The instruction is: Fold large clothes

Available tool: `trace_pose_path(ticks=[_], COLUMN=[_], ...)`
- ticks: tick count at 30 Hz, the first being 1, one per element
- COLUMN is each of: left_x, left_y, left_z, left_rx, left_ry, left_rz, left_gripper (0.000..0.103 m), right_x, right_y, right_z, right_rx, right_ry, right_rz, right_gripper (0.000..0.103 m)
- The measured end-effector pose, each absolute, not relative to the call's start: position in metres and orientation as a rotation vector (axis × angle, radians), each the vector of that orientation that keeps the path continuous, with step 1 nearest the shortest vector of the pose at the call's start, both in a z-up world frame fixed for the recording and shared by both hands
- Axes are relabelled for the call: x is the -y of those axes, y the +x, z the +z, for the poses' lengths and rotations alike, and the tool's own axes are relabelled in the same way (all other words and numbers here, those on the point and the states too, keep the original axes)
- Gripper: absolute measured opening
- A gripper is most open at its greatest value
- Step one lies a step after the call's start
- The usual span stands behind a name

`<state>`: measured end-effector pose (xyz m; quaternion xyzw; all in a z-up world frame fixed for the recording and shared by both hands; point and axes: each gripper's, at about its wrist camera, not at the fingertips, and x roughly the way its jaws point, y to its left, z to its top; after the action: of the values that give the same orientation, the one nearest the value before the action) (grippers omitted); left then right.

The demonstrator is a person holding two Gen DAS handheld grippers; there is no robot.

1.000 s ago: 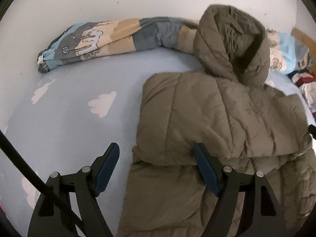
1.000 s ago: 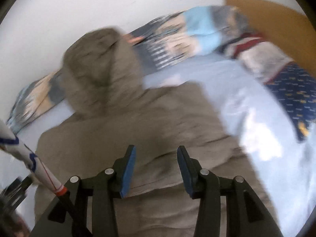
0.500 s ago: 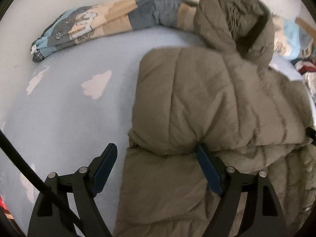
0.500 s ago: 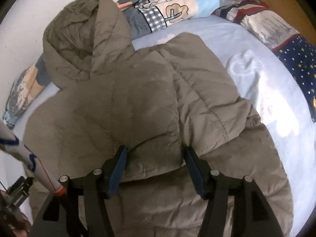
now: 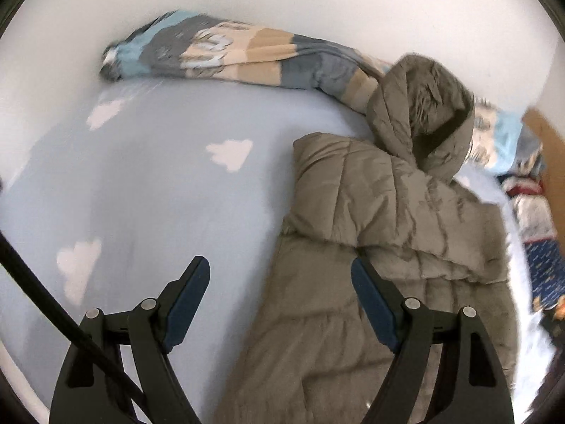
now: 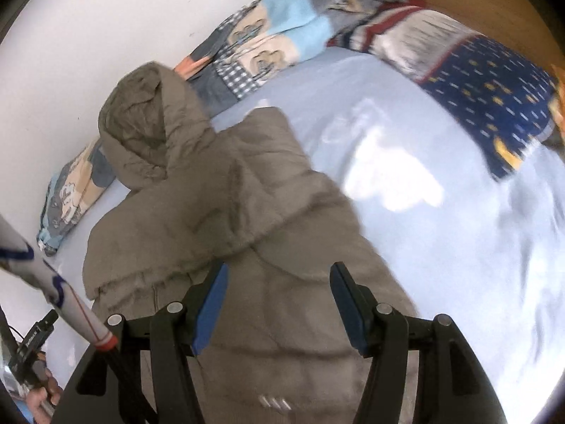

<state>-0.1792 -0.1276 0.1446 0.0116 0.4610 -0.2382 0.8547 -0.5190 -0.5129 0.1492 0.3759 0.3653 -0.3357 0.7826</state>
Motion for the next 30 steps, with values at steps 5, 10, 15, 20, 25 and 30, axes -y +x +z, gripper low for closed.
trace_pose_path(ticks=[5, 10, 15, 20, 25, 30], left_x=[0.074, 0.004, -0.015, -0.005, 0.022, 0.036], left_y=[-0.227, -0.261, -0.285, -0.303, -0.314, -0.318], left_z=[0.14, 0.088, 0.055, 0.04, 0.036, 0.031], left_rx=[-1.021, -1.194, -1.297, -1.342, -1.311, -1.265], left_ry=[-0.053, -0.137, -0.214, -0.245, -0.18, -0.087], left_rz=[-0.487, -0.416, -0.473, -0.539, -0.605, -0.62], left_gripper=[0.081, 0.081, 0.081, 0.081, 0.081, 0.082], right_x=[0.483, 0.46, 0.459, 0.464, 0.463, 0.458], right_y=[-0.6, -0.682, -0.739, -0.751, -0.747, -0.719], right_z=[0.159, 0.141, 0.108, 0.086, 0.073, 0.06], right_rx=[-0.772, -0.762, -0.766, -0.767, -0.77, -0.781], right_ry=[0.777, 0.863, 1.021, 1.118, 1.163, 1.168], right_rz=[-0.749, -0.769, -0.798, -0.774, -0.702, -0.616], right_gripper=[0.064, 0.065, 0.065, 0.065, 0.065, 0.065])
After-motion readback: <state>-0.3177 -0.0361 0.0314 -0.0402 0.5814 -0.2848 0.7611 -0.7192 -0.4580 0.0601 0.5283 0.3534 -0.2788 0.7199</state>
